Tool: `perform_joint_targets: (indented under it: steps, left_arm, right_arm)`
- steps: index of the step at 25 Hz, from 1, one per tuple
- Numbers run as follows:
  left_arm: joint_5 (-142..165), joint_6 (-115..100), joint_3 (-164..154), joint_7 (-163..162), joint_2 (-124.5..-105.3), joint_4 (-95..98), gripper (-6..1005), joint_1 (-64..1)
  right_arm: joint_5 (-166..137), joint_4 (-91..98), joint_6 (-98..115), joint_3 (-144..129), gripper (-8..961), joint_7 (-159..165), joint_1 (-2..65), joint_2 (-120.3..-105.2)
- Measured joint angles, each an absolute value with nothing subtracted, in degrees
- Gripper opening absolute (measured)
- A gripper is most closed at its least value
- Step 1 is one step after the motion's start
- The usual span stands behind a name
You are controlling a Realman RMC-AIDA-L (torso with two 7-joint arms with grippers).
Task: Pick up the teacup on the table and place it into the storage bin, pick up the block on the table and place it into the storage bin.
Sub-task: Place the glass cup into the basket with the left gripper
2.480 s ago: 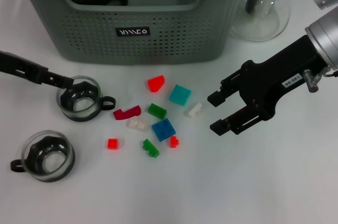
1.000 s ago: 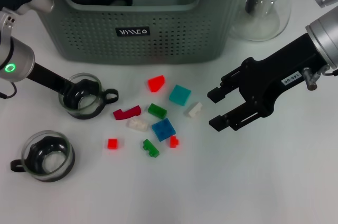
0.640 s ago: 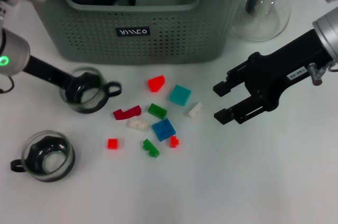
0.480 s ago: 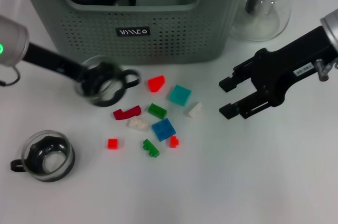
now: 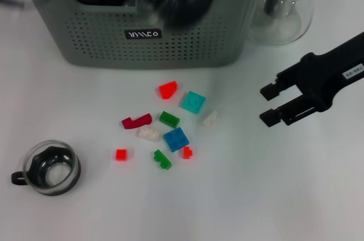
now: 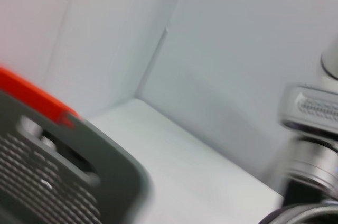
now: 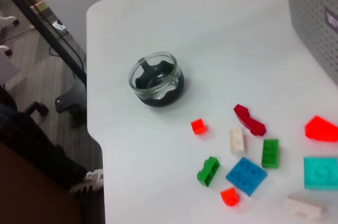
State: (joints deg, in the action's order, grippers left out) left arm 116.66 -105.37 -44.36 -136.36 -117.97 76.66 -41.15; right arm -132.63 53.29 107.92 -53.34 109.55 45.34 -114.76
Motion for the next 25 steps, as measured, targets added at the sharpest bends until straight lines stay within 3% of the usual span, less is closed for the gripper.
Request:
perform_joint_targets:
  steps: [8,10,17,25]
  left_arm:
    - [134.57,-87.58,-46.15,-136.80,-110.24,61.62,51,-54.53]
    - [139.30,-83.58,-46.89,-136.89,-109.70,57.69,51,-56.95]
    - [149.29,-75.74,-48.57,-137.12,-109.35,45.74,51,-63.12]
    - [153.13,-64.67,-51.87,-139.21,-112.14,40.60,52,-63.95]
  right_arm:
    - [-132.56,52.81,109.12,-49.16,690,113.48,45.22,-113.10]
    - [-132.61,52.82,109.12,-49.05,690,113.90,45.20,-112.97]
    - [-133.71,52.82,110.32,-49.04,691,115.27,45.08,-112.73]
    - [-134.14,52.82,109.64,-49.04,687,115.11,44.92,-112.60]
